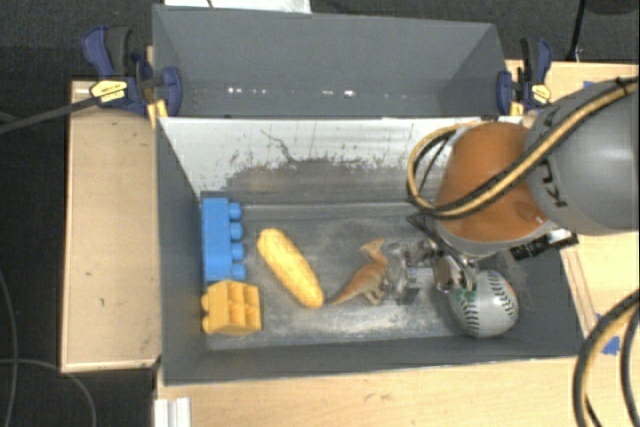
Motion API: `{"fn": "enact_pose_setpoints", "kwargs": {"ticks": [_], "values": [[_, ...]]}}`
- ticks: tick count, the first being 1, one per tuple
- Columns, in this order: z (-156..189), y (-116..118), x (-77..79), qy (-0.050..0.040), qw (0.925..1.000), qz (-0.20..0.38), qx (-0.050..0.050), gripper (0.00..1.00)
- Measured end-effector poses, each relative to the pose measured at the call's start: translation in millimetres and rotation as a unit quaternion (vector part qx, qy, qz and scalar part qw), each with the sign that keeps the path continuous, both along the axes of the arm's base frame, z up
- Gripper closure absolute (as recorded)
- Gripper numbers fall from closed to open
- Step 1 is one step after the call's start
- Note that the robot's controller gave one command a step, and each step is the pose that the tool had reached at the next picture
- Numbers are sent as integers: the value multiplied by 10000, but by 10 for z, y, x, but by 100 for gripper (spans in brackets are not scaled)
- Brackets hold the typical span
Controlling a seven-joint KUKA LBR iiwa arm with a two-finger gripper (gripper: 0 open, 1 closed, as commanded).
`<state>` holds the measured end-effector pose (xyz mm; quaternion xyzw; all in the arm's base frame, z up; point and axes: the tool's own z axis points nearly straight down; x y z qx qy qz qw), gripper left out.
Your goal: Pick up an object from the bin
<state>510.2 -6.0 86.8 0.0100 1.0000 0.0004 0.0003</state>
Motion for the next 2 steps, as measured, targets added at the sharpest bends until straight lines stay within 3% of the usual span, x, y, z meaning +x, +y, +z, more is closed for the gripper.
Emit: {"fn": "enact_pose_setpoints", "kwargs": {"ticks": [1, 2], "values": [[-3, 0, -3, 4, 10000, -2, 1, 0], [3, -5, -2, 0, 10000, -14, -2, 100]]}}
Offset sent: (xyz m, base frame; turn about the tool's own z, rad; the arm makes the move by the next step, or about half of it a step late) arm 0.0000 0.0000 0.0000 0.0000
